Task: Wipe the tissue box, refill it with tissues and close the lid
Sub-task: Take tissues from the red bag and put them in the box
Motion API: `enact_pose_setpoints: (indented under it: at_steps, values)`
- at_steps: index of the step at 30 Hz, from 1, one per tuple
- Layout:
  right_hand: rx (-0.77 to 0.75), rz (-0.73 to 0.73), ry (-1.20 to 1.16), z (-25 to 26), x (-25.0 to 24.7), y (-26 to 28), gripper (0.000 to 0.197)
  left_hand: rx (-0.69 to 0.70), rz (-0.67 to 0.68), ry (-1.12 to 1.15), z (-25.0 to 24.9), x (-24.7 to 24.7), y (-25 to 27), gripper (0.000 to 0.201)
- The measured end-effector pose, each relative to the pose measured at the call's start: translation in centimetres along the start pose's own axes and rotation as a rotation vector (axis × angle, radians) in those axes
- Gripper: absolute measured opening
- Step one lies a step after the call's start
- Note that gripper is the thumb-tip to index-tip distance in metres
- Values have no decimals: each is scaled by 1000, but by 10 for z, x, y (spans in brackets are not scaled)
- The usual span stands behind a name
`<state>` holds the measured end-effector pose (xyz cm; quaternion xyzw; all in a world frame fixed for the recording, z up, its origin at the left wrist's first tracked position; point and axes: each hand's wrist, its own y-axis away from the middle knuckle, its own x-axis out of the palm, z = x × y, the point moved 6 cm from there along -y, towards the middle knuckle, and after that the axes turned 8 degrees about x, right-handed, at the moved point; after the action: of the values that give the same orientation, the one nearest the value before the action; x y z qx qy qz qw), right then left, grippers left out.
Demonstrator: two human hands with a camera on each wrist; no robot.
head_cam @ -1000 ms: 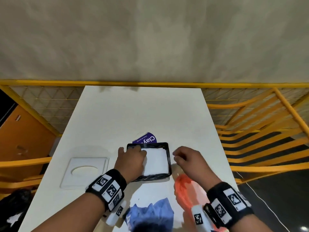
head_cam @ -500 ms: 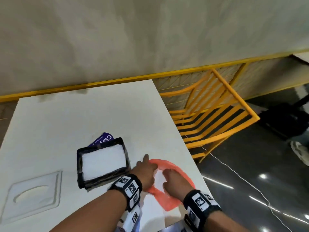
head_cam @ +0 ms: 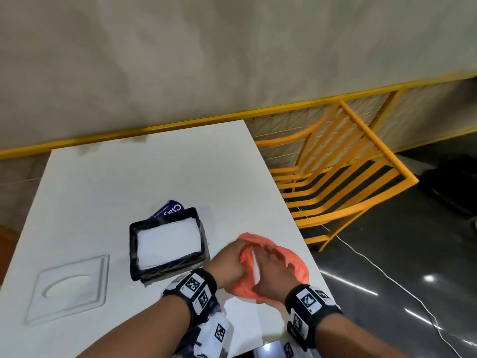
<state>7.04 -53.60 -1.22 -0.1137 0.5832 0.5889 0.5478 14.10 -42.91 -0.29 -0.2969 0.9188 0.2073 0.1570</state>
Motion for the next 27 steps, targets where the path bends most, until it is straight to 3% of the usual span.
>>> enact_pose_setpoints:
  at_steps: [3,7,9,12,13,17,21,27]
  values:
    - [-93,5,-77,10,-8,3,76,61,-32,148,-1,-3,3,66]
    - [-125,60,-369,26,-21,12,46,-52,-95,271,4,-7,11,63]
    - [-124,15,-430,26,-21,10,37,-92,-105,317,2,-8,15,60]
    - [-144,79,-458,20,-14,6,19,-172,-171,424,7,-9,18,48]
    - [-140,89,-477,18,-15,6,19,-202,-189,463,9,-9,19,43]
    - [-50,130,-645,1,-11,-1,50,-236,-202,396,13,-9,18,27]
    - [-5,62,-642,-6,-14,-7,28,-259,-133,327,10,-3,16,39]
    - [-8,-6,-714,-9,-29,4,25,-259,-177,310,-1,-14,8,43]
